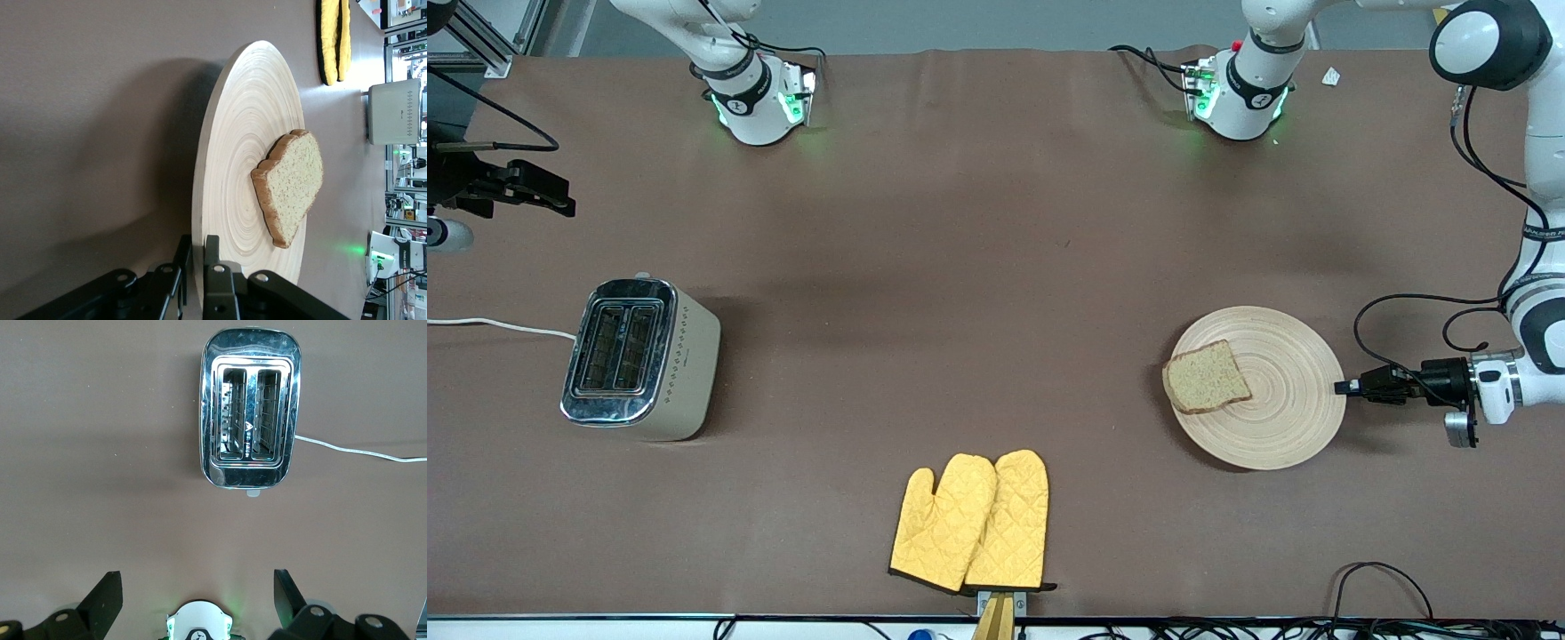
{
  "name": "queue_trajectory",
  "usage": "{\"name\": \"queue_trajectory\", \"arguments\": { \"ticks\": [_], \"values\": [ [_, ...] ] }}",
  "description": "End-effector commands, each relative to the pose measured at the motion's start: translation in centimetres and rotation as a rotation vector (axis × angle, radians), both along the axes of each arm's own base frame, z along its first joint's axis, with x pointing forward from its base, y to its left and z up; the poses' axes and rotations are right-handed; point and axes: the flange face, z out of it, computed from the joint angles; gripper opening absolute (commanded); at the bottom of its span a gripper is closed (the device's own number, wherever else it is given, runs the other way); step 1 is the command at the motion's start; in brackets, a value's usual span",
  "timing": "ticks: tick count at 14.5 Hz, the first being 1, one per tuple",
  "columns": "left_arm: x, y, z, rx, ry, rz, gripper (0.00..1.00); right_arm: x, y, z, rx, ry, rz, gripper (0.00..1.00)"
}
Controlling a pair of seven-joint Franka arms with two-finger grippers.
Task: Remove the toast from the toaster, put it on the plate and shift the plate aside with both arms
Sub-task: 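Open the left gripper and release the plate rim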
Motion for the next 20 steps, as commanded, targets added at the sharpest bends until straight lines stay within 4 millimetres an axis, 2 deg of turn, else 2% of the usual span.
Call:
{"name": "queue_trajectory", "arguments": {
  "ticks": [1,3,6,8,11,12,14,17,19,20],
  "values": [
    [0.5,0.4,0.8,0.003,0.055,0.076,1.00,-0.8,0.2,0.4,-0.009,-0.008,0.009,1.00],
    [1.5,1.0,2.8,0.024,0.040,0.097,1.00,-0.8,0.2,0.4,-0.008,-0.008,0.009,1.00],
    [2.4,1.5,7.5,0.088,0.031,0.108,1.00,-0.8,0.3,0.4,-0.008,-0.009,0.010,1.00],
    [2.9,0.5,12.8,0.170,0.046,0.130,1.00,-0.8,0.3,0.4,-0.008,-0.008,0.010,1.00],
    [3.5,-5.4,23.0,0.372,0.072,0.150,1.00,-0.8,0.2,0.4,-0.008,-0.008,0.009,1.00],
    [3.4,-7.6,25.3,0.444,0.072,0.152,1.00,-0.8,0.2,0.4,-0.008,-0.008,0.009,1.00],
    [3.3,-12.5,29.2,0.551,0.061,0.153,1.00,-0.8,0.2,0.4,-0.008,-0.009,0.009,1.00],
    [1.1,-22.1,35.3,0.749,0.095,0.211,1.00,-0.8,0.3,0.4,-0.008,-0.009,0.009,1.00],
    [-0.8,-25.6,38.2,0.813,0.116,0.269,1.00,-0.8,0.3,0.4,-0.008,-0.009,0.009,1.00],
    [-1.6,-26.6,39.6,0.818,0.104,0.268,1.00,-0.8,0.3,0.4,-0.008,-0.009,0.009,1.00]
  ]
}}
